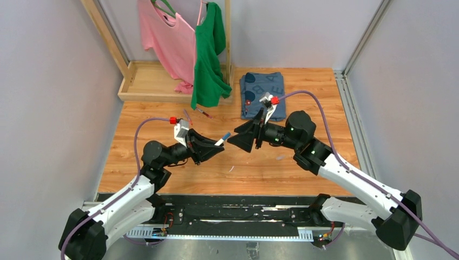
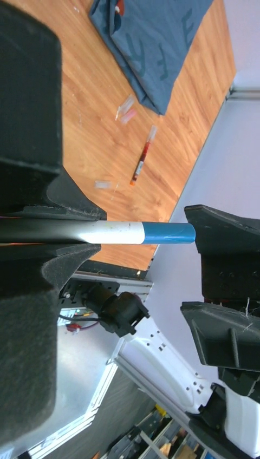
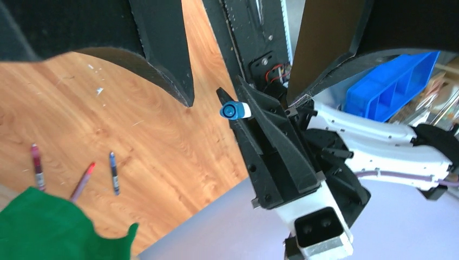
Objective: Insert the pens into the pen caps
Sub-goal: Press the pen cap onto the pen, then place the pen at the center of the board.
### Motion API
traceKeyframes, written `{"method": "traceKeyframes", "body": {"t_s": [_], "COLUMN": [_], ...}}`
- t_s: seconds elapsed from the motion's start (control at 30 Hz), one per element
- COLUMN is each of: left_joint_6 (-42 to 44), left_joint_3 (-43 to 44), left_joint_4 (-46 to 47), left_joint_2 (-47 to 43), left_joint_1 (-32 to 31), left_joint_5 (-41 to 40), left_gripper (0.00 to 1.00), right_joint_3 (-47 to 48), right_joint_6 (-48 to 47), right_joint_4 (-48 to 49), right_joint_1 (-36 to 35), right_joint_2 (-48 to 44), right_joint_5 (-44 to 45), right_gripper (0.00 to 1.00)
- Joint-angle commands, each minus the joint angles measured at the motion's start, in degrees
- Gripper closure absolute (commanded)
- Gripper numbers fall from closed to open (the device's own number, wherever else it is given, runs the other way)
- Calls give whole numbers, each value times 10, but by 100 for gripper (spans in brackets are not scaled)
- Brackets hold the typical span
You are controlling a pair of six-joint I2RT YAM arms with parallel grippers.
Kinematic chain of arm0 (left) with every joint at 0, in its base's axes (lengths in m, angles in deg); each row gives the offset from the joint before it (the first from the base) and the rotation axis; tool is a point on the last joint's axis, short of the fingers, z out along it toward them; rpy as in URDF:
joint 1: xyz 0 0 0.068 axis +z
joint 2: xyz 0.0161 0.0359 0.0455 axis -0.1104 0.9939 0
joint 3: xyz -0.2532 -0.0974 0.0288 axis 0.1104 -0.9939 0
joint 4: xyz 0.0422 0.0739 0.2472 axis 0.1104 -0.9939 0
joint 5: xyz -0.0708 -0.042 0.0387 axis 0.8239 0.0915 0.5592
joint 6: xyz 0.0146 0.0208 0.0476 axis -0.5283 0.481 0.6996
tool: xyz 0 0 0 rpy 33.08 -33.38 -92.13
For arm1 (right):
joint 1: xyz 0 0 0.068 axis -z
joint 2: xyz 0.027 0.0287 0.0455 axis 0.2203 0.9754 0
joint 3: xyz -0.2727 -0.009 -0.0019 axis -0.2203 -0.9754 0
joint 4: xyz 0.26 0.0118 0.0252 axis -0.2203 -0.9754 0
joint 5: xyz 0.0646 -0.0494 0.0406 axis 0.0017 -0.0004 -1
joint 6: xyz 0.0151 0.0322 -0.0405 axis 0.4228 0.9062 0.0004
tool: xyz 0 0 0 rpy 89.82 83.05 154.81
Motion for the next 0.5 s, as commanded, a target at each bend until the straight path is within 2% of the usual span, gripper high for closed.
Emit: {"method": "traceKeyframes", "body": {"t_s": [0.0, 0.2, 0.47], "left_joint_6": [0, -16, -24], "left_joint_3": [-5, -8, -3], "left_joint_4": [25, 24, 25], "left_joint_2": [-24, -40, -32], "left_joint_1": [-7, -8, -9], "left_joint_5": [-49, -76, -74], "left_gripper": [99, 100, 100], "right_joint_3": [-35, -80, -65], "right_joint_6": [22, 97, 108], "right_joint_4": [63, 191, 248], "right_joint_1": [8, -4, -22], "right_joint_2": [-20, 11, 41], "right_joint_5": [67, 81, 70], "right_gripper": [35, 38, 38]}}
